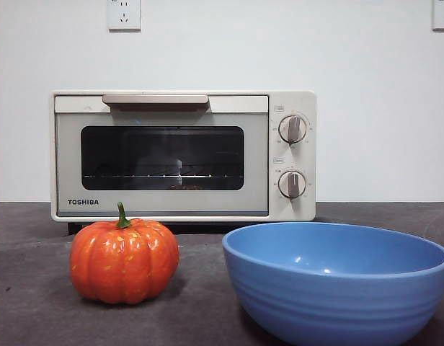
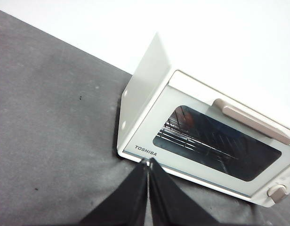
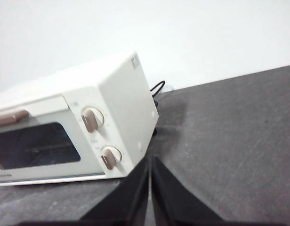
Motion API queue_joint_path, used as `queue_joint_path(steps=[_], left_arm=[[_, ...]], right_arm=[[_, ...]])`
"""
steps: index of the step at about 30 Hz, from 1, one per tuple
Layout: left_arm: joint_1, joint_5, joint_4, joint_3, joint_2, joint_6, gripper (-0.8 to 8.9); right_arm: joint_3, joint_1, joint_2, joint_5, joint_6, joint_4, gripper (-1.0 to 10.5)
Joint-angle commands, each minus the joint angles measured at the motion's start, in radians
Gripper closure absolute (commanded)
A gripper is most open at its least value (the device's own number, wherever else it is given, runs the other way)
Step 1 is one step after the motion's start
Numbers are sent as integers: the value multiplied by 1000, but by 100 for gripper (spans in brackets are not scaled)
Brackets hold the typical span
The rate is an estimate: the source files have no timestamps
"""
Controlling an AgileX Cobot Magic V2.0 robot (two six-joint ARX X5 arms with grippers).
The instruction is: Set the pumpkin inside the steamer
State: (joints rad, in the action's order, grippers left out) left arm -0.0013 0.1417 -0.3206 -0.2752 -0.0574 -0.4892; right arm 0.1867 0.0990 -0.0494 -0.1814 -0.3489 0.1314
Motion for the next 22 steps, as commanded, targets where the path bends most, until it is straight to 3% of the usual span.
queue_joint_path(steps=[1,6,16,22], left_arm=[[-1,10,-31,-77,-44,20,798],[-1,69,-106,-208,-154,105,798],[-1,322,-312,-484,-435,299,798],[-10,415,-487,-606,-557,431,798]], right_arm=[[73,3,-48,0,-10,12,942],[218,3,-175,-19,28,87,942],[564,3,-513,-203,269,409,942],[737,4,-676,-298,406,647,942]])
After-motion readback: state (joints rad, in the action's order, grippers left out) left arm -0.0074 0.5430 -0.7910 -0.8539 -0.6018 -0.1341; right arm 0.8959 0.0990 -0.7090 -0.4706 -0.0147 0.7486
